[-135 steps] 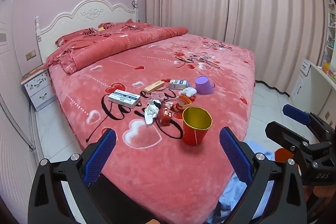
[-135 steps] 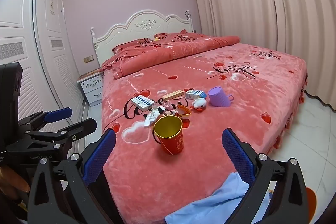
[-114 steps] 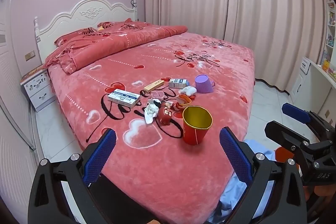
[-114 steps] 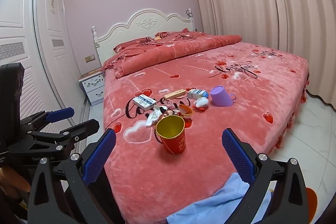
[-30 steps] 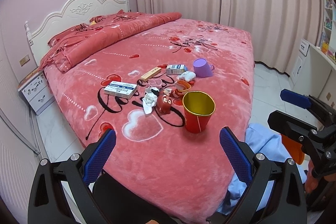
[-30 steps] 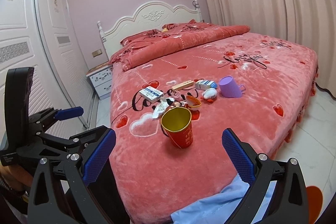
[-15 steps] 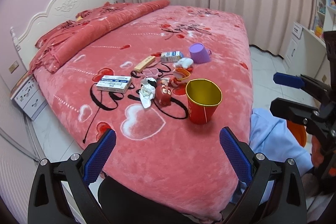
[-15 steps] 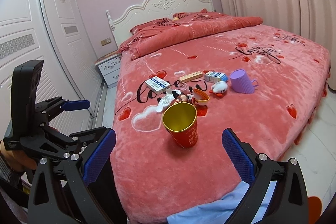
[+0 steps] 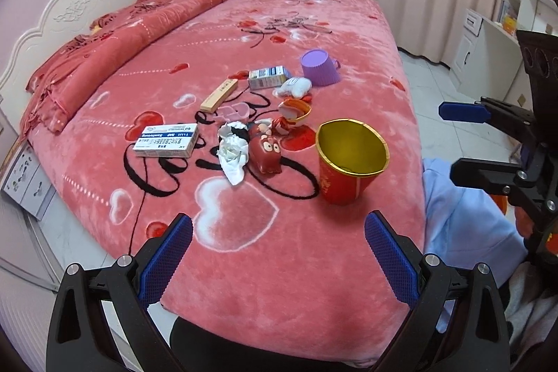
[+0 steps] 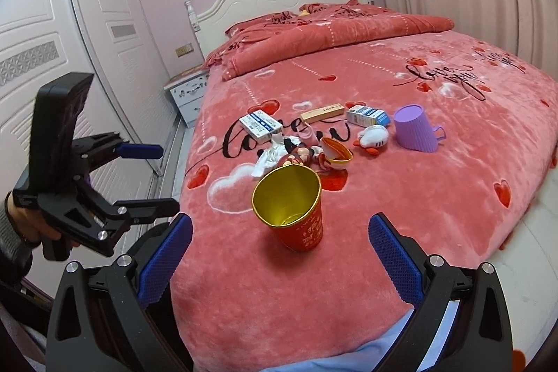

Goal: Collect trash
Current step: 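Grasp the red-and-gold paper cup with the right gripper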

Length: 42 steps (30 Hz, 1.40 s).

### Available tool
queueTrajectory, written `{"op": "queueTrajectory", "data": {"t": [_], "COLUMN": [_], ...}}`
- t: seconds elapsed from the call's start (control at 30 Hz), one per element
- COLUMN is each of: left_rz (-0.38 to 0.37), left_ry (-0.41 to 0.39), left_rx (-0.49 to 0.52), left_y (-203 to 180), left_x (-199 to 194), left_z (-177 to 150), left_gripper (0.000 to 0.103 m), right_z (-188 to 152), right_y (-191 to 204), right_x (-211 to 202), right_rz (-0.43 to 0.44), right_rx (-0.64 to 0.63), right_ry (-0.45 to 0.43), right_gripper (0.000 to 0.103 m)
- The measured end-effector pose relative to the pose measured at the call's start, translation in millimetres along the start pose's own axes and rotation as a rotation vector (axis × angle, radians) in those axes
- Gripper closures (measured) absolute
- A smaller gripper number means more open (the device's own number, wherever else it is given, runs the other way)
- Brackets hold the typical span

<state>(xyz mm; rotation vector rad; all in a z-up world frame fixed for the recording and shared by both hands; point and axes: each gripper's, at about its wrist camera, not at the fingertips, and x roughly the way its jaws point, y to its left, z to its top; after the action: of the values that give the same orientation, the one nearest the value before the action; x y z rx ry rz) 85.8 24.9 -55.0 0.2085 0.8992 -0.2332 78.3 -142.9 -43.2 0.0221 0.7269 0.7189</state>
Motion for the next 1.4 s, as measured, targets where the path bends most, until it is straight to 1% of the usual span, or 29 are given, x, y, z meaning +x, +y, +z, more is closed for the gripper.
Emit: {"op": "queueTrajectory", "data": {"t": [0.17,0.33,0.47,0.63,0.83,0.9,0.93,1.0,1.03,1.07,1.1,1.13,1.2,1.3,1.4], "left_rz": [-0.034,-0.081,-0.093,-0.107,-0.130,-0.132,-0.135,-0.142,-0.150,-0.153,-0.156,-0.164,-0.192,-0.260,-0.298], "left_ry": [0.024,0.051,0.068,0.075,0.094,0.098,0.099,0.098,0.098,0.097,0.096,0.096,0.093,0.080,0.082], "left_rx": [-0.004,-0.039,-0.061,-0.059,-0.079,-0.077,-0.078,-0.087,-0.093,-0.098,-0.104,-0.112,-0.136,-0.181,-0.210], "left_y": [12.2,23.3,31.7,37.8,44.8,45.8,46.3,47.9,48.3,49.5,49.7,50.6,51.2,50.0,48.1], "left_x": [18.9,40.3,51.0,58.1,69.0,71.5,72.2,74.0,75.1,75.8,76.7,77.9,80.5,84.9,93.3], "left_z": [4.9,11.1,13.7,14.1,14.0,14.0,14.1,15.2,16.3,16.5,17.4,18.1,20.6,25.7,31.4], "left_gripper": [0.006,0.006,0.006,0.006,0.006,0.006,0.006,0.006,0.006,0.006,0.006,0.006,0.006,0.006,0.006], "right_z": [-1.8,-6.3,-7.1,-7.3,-4.5,-3.1,-2.3,-2.3,-2.6,-3.2,-4.2,-5.0,-3.3,2.5,7.8], "right_y": [-2.2,-4.3,-5.9,-12.8,-17.2,-18.2,-19.6,-21.2,-22.0,-23.5,-24.1,-25.5,-31.1,-38.4,-50.1], "right_x": [18.8,39.6,55.0,71.8,92.8,100.1,103.4,110.4,114.0,118.7,121.1,122.7,120.5,108.2,94.6], "right_rz": [0.024,0.043,0.046,0.047,0.047,0.051,0.052,0.053,0.056,0.056,0.054,0.061,0.077,0.069,0.056], "right_rx": [-0.025,-0.031,-0.028,-0.019,-0.019,-0.018,-0.017,-0.023,-0.026,-0.031,-0.034,-0.032,-0.009,0.014,0.050], "right_ry": [0.024,0.055,0.075,0.093,0.104,0.111,0.113,0.124,0.131,0.143,0.149,0.148,0.136,0.097,0.081], "right_gripper": [0.005,0.005,0.005,0.005,0.005,0.009,0.013,0.024,0.035,0.043,0.044,0.049,0.053,0.053,0.053]}}
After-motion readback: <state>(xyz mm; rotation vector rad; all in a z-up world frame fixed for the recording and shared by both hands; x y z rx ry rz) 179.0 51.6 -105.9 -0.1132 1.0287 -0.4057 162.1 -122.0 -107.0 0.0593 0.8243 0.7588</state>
